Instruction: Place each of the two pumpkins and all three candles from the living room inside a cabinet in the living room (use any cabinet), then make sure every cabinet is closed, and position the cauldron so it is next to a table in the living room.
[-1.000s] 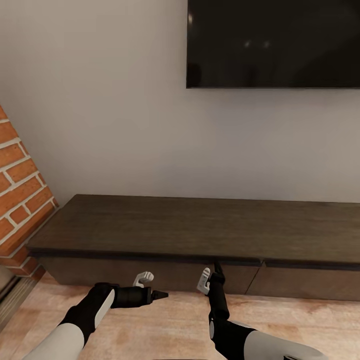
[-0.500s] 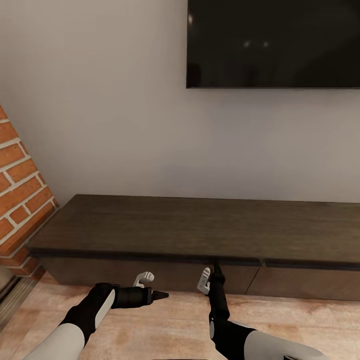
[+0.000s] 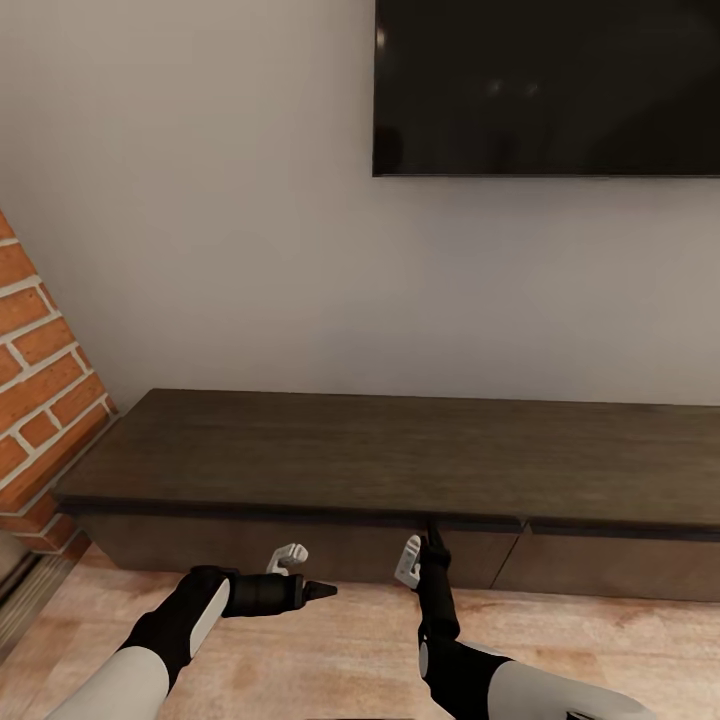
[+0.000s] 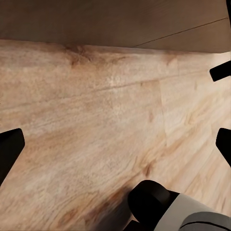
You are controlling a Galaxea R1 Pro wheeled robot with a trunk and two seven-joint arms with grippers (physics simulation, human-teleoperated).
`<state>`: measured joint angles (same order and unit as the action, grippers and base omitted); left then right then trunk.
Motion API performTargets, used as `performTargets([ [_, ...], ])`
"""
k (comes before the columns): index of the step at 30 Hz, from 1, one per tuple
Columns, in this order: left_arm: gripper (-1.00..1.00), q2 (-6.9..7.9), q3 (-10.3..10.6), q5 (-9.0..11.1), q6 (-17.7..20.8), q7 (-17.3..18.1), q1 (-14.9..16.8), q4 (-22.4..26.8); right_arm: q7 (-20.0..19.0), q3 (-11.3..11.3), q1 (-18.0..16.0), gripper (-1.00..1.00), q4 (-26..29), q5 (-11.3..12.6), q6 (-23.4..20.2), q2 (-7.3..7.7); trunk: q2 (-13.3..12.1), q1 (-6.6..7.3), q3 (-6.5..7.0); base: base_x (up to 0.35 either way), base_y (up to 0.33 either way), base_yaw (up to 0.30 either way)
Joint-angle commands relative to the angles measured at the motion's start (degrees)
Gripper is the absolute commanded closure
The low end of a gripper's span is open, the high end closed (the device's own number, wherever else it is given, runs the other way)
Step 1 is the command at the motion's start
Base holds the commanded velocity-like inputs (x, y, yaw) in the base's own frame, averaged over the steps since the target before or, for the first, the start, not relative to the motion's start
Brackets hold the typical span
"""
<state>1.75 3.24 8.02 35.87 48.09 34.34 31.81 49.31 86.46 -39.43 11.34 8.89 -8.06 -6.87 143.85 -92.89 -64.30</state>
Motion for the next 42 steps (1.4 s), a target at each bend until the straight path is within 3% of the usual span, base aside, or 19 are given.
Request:
performTargets([
  [1,-1.00,0.05,0.3,0.6,0.4,-0.2,0.0,0.0,0.4,0.1,0.0,1.00,0.0,0.8,-0.5,-0.02,0.0,0.01,-0.06,0.000,0.000,0.000],
  [10,-1.00,0.01,0.3,0.7,0.4,-0.3,0.0,-0.1,4.0,0.2,0.0,1.00,-2.5,0.8,-0.5,-0.01,0.0,0.01,-0.06,0.000,0.000,0.000],
  [37,-1.00,-0.56,0.4,0.7,-0.5,0.0,0.0,-0.9,4.3,-0.1,0.0,1.00,-4.9,1.0,-0.3,0.29,0.0,0.01,-0.06,0.000,0.000,0.000],
  [42,-1.00,-0.68,0.4,0.7,-0.5,0.0,0.0,-0.9,7.7,-0.1,0.0,1.00,-4.9,1.0,-0.2,0.28,0.0,0.01,-0.06,0.000,0.000,0.000],
])
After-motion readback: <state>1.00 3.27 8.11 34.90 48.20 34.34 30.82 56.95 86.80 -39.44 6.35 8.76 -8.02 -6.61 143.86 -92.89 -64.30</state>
